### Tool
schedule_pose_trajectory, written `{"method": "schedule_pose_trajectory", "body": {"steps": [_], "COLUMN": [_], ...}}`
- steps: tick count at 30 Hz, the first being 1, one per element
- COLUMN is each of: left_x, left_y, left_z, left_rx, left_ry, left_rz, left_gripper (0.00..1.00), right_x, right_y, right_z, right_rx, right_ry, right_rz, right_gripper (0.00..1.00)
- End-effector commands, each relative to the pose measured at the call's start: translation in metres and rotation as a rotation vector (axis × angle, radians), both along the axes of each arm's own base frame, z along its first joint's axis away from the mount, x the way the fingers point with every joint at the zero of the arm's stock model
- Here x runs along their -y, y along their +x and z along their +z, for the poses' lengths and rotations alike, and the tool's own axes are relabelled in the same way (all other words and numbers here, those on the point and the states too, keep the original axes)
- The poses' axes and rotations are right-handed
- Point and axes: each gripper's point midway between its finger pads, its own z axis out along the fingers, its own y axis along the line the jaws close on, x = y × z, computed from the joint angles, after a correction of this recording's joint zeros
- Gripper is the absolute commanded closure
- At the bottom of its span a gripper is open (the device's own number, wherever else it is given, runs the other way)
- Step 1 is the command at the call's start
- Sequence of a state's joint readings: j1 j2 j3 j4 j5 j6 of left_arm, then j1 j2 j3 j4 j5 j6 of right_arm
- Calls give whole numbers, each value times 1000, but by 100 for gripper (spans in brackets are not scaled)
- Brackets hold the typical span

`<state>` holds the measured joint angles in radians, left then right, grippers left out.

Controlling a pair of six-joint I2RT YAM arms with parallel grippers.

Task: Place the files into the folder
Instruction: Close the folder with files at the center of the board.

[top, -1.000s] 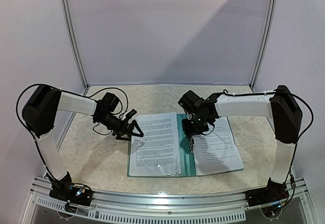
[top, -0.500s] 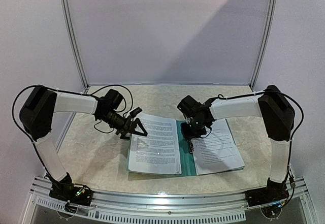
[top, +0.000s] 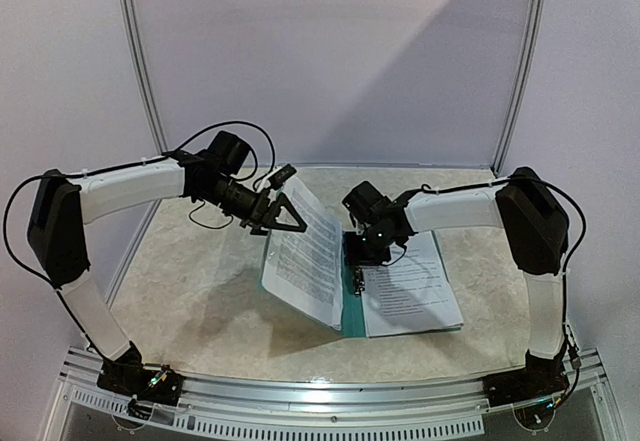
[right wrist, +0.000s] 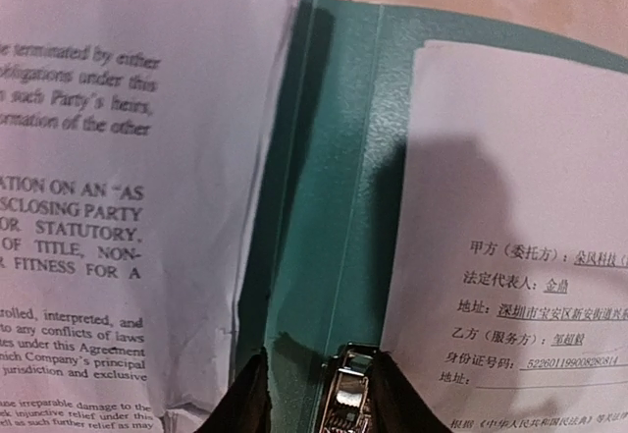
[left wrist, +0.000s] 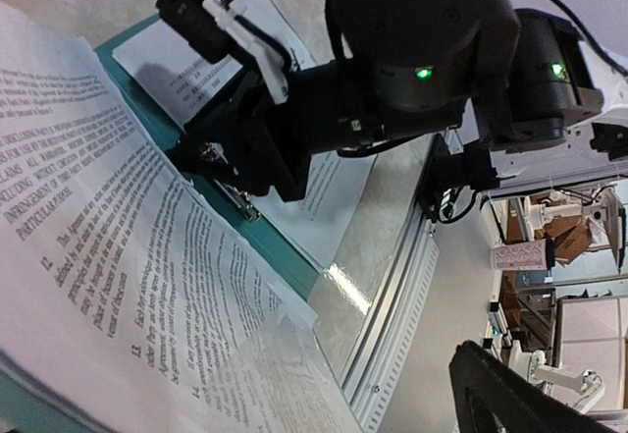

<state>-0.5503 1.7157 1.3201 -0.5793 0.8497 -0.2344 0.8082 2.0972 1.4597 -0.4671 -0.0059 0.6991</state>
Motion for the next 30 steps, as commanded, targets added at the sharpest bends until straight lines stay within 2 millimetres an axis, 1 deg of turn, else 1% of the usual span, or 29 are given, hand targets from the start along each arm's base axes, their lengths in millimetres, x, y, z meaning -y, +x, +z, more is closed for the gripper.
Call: {"method": "schedule_pose_trajectory", "body": {"steps": [1, 4, 6, 7, 9, 10, 11, 12, 13, 14, 16, 17, 19, 20, 21, 23, 24, 25, 27, 30], "left_x": [8, 11, 15, 17, 22, 25, 28, 32, 36, 41, 52, 58, 68, 74, 80, 92, 101, 108, 124, 152], "left_y": [5, 10, 10, 8, 8, 7, 7, 6, 6, 4, 2, 1, 1, 1, 2, 1, 1, -1, -8, -11], "left_z": [18, 23, 24, 24, 26, 27, 29, 30, 32, 34, 35, 36, 38, 38, 38, 35, 38, 37, 30, 21], "left_rx": [98, 120, 122, 122, 132, 139, 147, 152, 159, 163, 175, 185, 210, 223, 236, 252, 267, 270, 279, 328], "left_ry": [33, 44, 48, 51, 59, 61, 58, 55, 51, 44, 42, 45, 56, 63, 68, 90, 94, 106, 134, 164], "left_rz": [-14, -2, -5, -9, -12, -14, -18, -21, -19, -23, -31, -36, -39, -38, -39, -46, -53, -63, -103, -144], "left_gripper": [0, 0, 1, 0, 1, 0, 0, 0, 0, 0, 0, 0, 0, 0, 0, 0, 0, 0, 0, 0], "right_x": [-12, -10, 1, 8, 27, 38, 52, 64, 80, 93, 123, 135, 158, 169, 180, 199, 208, 217, 234, 260], "right_y": [9, 15, 22, 24, 27, 28, 28, 29, 27, 25, 21, 18, 11, 7, 4, -4, -7, -11, -16, -24], "right_z": [10, 28, 38, 48, 58, 69, 69, 77, 74, 81, 82, 86, 83, 78, 79, 74, 76, 74, 79, 87], "right_rx": [7, 32, 68, 85, 108, 129, 130, 144, 138, 148, 150, 153, 140, 128, 129, 110, 111, 103, 108, 103], "right_ry": [53, 56, 25, 20, -16, -31, -63, -75, -104, -110, -147, -148, -157, -166, -162, -168, -165, -172, -179, -206], "right_rz": [-28, -37, -66, -79, -112, -129, -149, -170, -189, -211, -256, -276, -310, -326, -345, -374, -389, -402, -427, -471], "right_gripper": [62, 59, 58, 58, 55, 54, 53, 52, 51, 51, 50, 49, 48, 48, 47, 46, 46, 46, 45, 39]}}
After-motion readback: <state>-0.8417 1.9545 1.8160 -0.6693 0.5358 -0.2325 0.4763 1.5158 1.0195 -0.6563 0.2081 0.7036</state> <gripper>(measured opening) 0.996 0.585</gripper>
